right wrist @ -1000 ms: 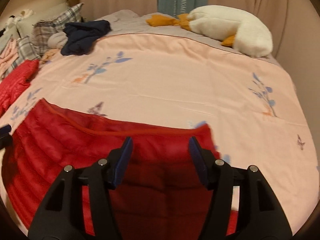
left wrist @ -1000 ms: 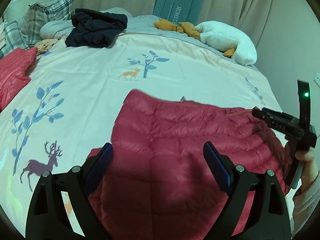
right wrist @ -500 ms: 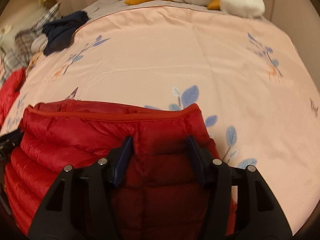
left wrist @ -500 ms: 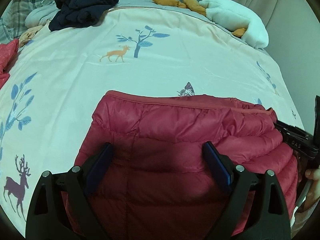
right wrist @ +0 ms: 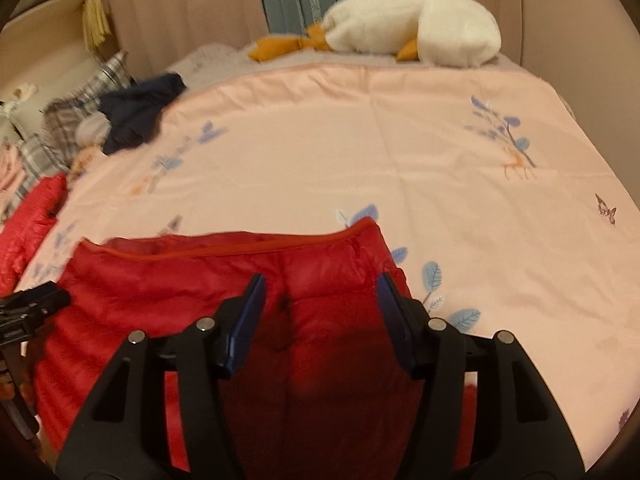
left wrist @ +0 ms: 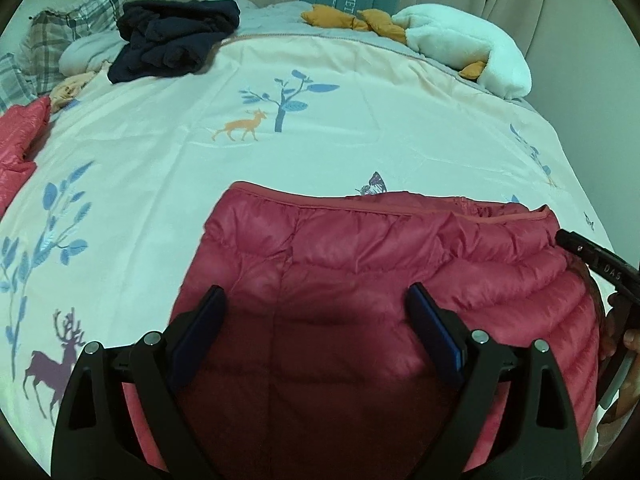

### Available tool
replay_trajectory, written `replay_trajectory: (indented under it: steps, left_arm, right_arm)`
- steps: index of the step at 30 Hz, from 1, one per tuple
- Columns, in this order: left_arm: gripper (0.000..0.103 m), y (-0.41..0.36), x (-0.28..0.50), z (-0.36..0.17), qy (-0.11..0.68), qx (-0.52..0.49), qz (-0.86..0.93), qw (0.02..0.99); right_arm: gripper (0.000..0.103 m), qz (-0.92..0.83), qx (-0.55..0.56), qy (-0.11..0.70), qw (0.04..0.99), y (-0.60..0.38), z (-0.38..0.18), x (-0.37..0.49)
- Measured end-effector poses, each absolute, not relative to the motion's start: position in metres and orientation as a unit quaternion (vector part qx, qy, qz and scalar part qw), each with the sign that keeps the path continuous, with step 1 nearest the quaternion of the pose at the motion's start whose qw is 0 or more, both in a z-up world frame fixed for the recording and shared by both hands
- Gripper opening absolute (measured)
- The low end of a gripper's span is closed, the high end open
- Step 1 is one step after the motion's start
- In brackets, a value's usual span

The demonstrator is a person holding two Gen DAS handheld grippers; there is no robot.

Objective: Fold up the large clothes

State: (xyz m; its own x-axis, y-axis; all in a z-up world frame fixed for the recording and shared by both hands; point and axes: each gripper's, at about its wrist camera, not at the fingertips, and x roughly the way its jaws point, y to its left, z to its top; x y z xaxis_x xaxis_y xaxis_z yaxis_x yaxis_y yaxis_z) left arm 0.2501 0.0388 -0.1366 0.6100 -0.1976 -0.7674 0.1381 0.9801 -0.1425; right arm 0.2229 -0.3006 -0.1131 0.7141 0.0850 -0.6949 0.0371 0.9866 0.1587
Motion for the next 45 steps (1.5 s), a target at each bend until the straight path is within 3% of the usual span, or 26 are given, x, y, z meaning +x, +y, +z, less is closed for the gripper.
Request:
replay_trajectory:
  steps: [11, 23, 31, 45]
  left_arm:
    - [0.092, 0.043, 0.186, -0.117, 0.39, -0.045, -0.101, 0.914]
    - [0.096, 0.041, 0.189, -0.144, 0.381, -0.03, -0.096, 0.919]
    - [0.097, 0.042, 0.187, -0.142, 0.387, -0.034, -0.085, 0.918]
    - [0.097, 0.013, 0.14, -0.1, 0.352, -0.041, -0.121, 0.927]
  right_arm:
    - [0.059, 0.061, 0.065, 0.355, 0.931, -0.27, -0.106, 0.166]
    - [0.061, 0.048, 0.073, 0.355, 0.931, -0.273, -0.141, 0.17]
    - [0.061, 0.037, 0.095, 0.352, 0.93, -0.279, -0.131, 0.163]
    - [0.075, 0.076, 0.069, 0.326, 0.94, -0.236, -0.091, 0.119]
